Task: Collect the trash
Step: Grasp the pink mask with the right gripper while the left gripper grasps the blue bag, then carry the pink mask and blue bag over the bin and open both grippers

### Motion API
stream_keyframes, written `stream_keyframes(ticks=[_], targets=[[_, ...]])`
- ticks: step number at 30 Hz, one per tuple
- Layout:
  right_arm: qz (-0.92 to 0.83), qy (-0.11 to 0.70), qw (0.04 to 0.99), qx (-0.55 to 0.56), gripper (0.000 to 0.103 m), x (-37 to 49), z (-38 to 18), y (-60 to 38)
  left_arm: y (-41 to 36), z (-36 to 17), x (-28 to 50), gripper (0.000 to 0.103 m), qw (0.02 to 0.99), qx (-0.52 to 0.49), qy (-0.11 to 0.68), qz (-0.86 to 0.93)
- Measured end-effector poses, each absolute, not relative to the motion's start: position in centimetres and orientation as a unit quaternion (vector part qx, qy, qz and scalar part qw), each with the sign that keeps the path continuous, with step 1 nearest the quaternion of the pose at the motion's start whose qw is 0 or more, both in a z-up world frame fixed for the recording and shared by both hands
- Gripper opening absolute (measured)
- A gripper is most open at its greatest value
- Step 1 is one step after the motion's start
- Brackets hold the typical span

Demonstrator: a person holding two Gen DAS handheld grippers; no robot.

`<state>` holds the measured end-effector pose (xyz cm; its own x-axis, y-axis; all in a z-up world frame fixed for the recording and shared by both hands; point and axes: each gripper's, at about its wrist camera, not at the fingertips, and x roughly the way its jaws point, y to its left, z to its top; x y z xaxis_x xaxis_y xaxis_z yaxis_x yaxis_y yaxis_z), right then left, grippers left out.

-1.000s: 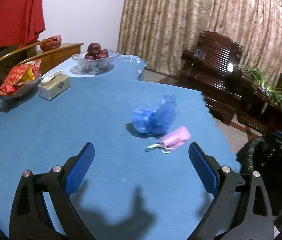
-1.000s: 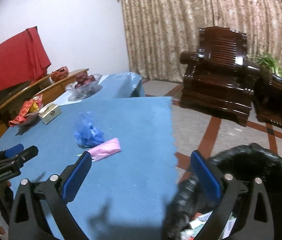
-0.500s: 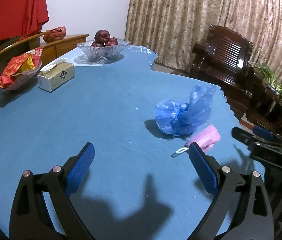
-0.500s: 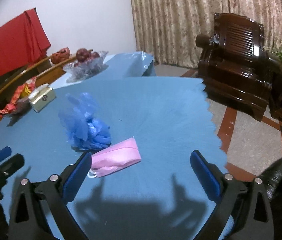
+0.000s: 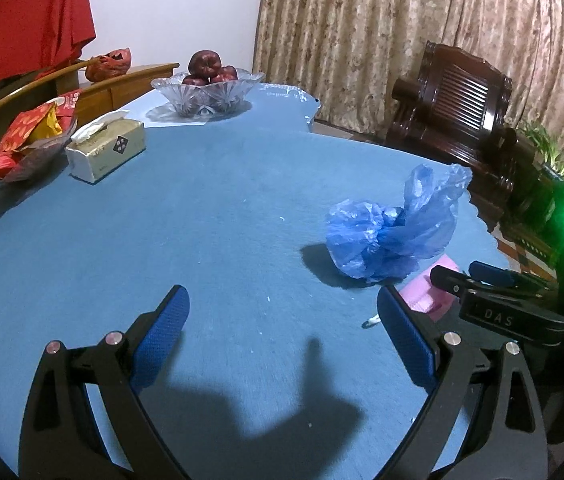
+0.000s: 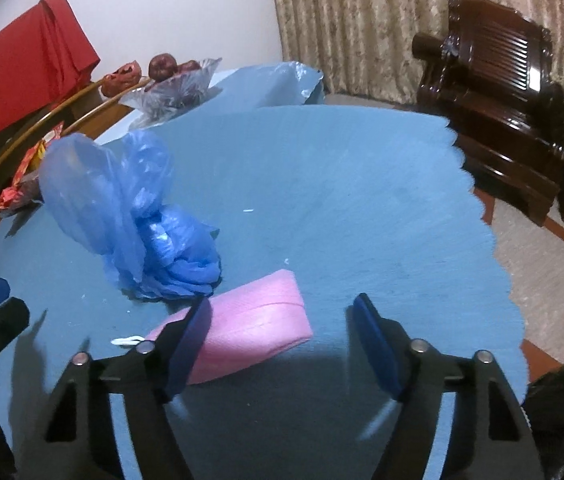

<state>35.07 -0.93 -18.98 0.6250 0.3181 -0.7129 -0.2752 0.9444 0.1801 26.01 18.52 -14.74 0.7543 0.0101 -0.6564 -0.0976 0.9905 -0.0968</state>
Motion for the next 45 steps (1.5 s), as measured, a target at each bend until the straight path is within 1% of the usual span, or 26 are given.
stream_keyframes(ticks=[1,3,5,7,9,12,15,31,32,33,34,36,37,39,42,45], targets=[[0.171,0.405,0.898,0.025,0.062,35.2,-19.1,-0.7,18.5,-14.8,26.1,0.092,0.934,-0.064,0.35,0.029],[0.181,0.405,0.896,0.023,0.049,35.0,-19.1,-0.3,18.4,-14.9,26.4,0.092,0.934,-0.065,0.351,0.029],[0.185,0.406,0.895,0.021,0.045,34.9,-19.2,-0.1,18.3,-15.0,26.6,0.092,0.934,-0.065,0.351,0.028],[0.188,0.405,0.894,0.029,0.039,34.8,-19.2,-0.4,18.1,-15.1,26.9,0.092,0.933,-0.065,0.352,0.025],[0.19,0.404,0.894,0.034,0.026,34.8,-19.1,-0.8,17.8,-15.1,27.0,0.092,0.933,-0.065,0.352,0.022],[0.193,0.399,0.896,0.036,0.014,34.7,-18.9,-1.2,17.2,-15.0,27.2,0.092,0.933,-0.064,0.352,0.017],[0.188,0.392,0.9,0.035,0.011,34.7,-18.5,-1.8,16.6,-14.8,27.7,0.092,0.935,-0.062,0.35,0.01],[0.122,0.366,0.922,0.041,0.011,37.1,-15.9,-6.8,11.5,-13.4,31.4,0.091,0.943,-0.055,0.325,-0.045],[0.121,0.366,0.922,0.041,0.011,37.1,-15.9,-6.8,11.1,-13.5,31.8,0.084,0.944,-0.051,0.323,-0.045],[0.121,0.366,0.922,0.042,0.011,37.1,-15.8,-6.9,10.9,-13.6,32.0,0.074,0.943,-0.048,0.326,-0.047],[0.122,0.365,0.922,0.043,0.011,37.1,-15.8,-7.0,10.7,-13.8,32.4,0.069,0.941,-0.046,0.33,-0.05],[0.123,0.363,0.922,0.045,0.011,37.1,-15.6,-7.2,10.3,-14.2,33.0,0.046,0.938,-0.042,0.338,-0.058],[0.124,0.363,0.922,0.046,0.011,37.0,-15.6,-7.3,10.1,-14.4,33.2,0.039,0.936,-0.038,0.343,-0.061],[0.126,0.36,0.923,0.047,0.011,36.7,-15.4,-7.4,10.1,-14.8,33.3,0.012,0.934,-0.034,0.351,-0.065],[0.131,0.358,0.923,0.049,0.011,36.2,-15.0,-7.5,10.4,-14.7,33.0,0.005,0.933,-0.041,0.351,-0.061],[0.136,0.353,0.924,0.052,0.011,35.6,-14.5,-7.5,11.1,-14.1,32.2,0.003,0.936,-0.051,0.344,-0.053]])
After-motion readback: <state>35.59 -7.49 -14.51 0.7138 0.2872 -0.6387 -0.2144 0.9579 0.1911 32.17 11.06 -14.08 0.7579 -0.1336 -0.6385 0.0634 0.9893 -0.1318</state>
